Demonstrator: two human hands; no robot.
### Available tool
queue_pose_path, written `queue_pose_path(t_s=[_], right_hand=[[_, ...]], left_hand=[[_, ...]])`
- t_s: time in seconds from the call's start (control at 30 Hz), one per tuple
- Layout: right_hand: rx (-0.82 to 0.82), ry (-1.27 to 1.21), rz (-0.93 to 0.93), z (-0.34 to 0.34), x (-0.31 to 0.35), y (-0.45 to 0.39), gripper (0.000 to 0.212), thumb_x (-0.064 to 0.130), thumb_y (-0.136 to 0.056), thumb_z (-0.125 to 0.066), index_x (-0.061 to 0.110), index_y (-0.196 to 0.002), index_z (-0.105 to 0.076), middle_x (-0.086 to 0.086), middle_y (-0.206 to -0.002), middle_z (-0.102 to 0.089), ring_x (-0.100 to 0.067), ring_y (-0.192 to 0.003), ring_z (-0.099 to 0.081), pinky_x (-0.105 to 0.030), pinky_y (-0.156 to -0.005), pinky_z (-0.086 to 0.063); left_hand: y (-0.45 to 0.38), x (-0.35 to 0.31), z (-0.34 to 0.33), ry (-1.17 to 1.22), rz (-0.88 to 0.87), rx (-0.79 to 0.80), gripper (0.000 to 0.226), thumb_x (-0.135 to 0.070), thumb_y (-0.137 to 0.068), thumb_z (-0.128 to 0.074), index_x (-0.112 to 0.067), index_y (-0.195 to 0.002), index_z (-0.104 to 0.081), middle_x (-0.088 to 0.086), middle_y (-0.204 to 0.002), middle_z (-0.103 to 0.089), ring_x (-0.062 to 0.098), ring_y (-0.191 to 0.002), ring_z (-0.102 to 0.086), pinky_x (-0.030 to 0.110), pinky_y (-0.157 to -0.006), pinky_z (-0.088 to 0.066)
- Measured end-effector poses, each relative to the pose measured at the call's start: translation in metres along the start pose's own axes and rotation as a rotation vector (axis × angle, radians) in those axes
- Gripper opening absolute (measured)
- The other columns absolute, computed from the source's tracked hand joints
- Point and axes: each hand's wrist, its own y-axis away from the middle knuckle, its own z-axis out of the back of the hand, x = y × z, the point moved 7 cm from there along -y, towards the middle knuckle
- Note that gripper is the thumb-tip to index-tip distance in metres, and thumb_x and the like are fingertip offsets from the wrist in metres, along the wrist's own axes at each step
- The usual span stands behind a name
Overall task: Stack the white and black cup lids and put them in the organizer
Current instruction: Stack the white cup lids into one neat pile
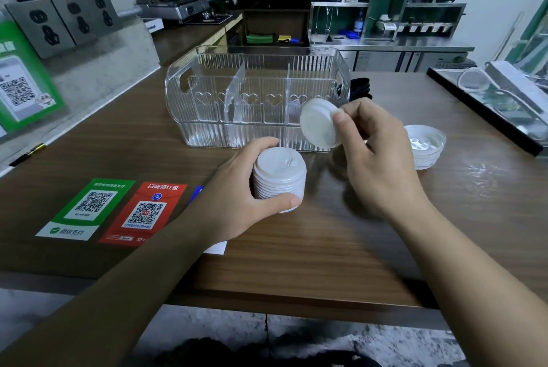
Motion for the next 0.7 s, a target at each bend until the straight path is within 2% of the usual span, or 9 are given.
queue_pose_path(t_s=[0.07,0.17,0.27,0.3,0.37,0.47,0.53,0.6,0.7], right_hand=[[-0.036,-0.109,-0.035,0.004,-0.002,-0.002,0.028,0.026,-0.116,-0.056,0.009,-0.096,-0.065,-0.007,-0.081,-0.067,-0.019,-0.072,-0.058,-0.03,-0.068,-0.047],[-0.046,-0.255,-0.097,0.006,-0.004,-0.005,0.034,0.024,-0.116,-0.057,0.0,-0.093,-0.063,-0.006,-0.073,-0.055,-0.013,-0.066,-0.047,-0.026,-0.06,-0.041],[0.024,-0.401,-0.165,-0.001,-0.005,-0.004,0.041,0.024,-0.115,-0.06,-0.01,-0.093,-0.061,-0.03,-0.077,-0.046,-0.032,-0.069,-0.037,-0.045,-0.059,-0.035],[0.048,-0.447,-0.179,-0.005,-0.006,-0.004,0.041,0.024,-0.114,-0.061,-0.011,-0.093,-0.06,-0.036,-0.081,-0.045,-0.037,-0.071,-0.034,-0.05,-0.061,-0.033],[0.092,-0.506,-0.197,-0.012,-0.006,-0.003,0.041,0.023,-0.113,-0.062,-0.014,-0.095,-0.061,-0.038,-0.083,-0.045,-0.034,-0.076,-0.034,-0.047,-0.066,-0.034],[0.15,-0.568,-0.232,-0.02,-0.008,0.0,0.043,0.025,-0.112,-0.063,-0.016,-0.099,-0.063,-0.022,-0.081,-0.047,-0.03,-0.078,-0.038,-0.038,-0.067,-0.037],[0.176,-0.603,-0.256,-0.024,-0.009,0.002,0.041,0.025,-0.113,-0.063,-0.014,-0.099,-0.065,-0.019,-0.082,-0.05,-0.03,-0.079,-0.04,-0.037,-0.067,-0.038],[0.205,-0.608,-0.253,-0.028,-0.009,0.004,0.041,0.026,-0.113,-0.063,-0.013,-0.099,-0.067,-0.025,-0.083,-0.054,-0.031,-0.081,-0.043,-0.04,-0.069,-0.039],[0.24,-0.596,-0.219,-0.031,-0.007,0.005,0.042,0.027,-0.113,-0.063,-0.013,-0.101,-0.069,-0.044,-0.089,-0.055,-0.031,-0.085,-0.048,-0.046,-0.075,-0.039]], left_hand=[[0.0,0.0,-0.001,0.018,-0.005,0.016,0.096,-0.051,-0.079,-0.102,-0.048,-0.159,-0.049,-0.032,-0.145,-0.063,-0.002,-0.14,-0.06,0.04,-0.122,-0.049],[0.002,-0.005,0.002,0.064,-0.05,-0.023,0.105,-0.051,-0.082,-0.1,-0.043,-0.169,-0.042,-0.026,-0.161,-0.055,0.0,-0.154,-0.052,0.045,-0.13,-0.045],[0.006,-0.018,0.011,0.099,-0.165,-0.127,0.107,-0.032,-0.088,-0.099,-0.029,-0.175,-0.036,-0.014,-0.171,-0.051,0.009,-0.162,-0.048,0.047,-0.132,-0.043],[0.007,-0.023,0.014,0.095,-0.206,-0.153,0.109,-0.026,-0.088,-0.1,-0.026,-0.175,-0.036,-0.011,-0.171,-0.052,0.012,-0.162,-0.049,0.047,-0.133,-0.043],[0.01,-0.03,0.016,0.07,-0.273,-0.178,0.113,-0.019,-0.085,-0.102,-0.023,-0.176,-0.035,-0.007,-0.169,-0.054,0.016,-0.161,-0.051,0.046,-0.134,-0.041],[0.012,-0.037,0.015,0.033,-0.321,-0.179,0.11,-0.018,-0.086,-0.102,-0.026,-0.174,-0.038,-0.012,-0.169,-0.055,0.015,-0.159,-0.052,0.042,-0.134,-0.04],[0.013,-0.04,0.016,0.012,-0.34,-0.2,0.105,-0.018,-0.087,-0.101,-0.026,-0.173,-0.041,-0.013,-0.166,-0.056,0.014,-0.156,-0.054,0.035,-0.132,-0.039],[0.013,-0.039,0.017,0.002,-0.346,-0.225,0.099,-0.019,-0.088,-0.1,-0.023,-0.171,-0.046,-0.009,-0.161,-0.059,0.015,-0.152,-0.057,0.032,-0.129,-0.041],[0.012,-0.039,0.019,-0.017,-0.363,-0.255,0.089,-0.02,-0.087,-0.101,-0.016,-0.165,-0.058,-0.004,-0.153,-0.062,0.015,-0.146,-0.061,0.033,-0.125,-0.045]])
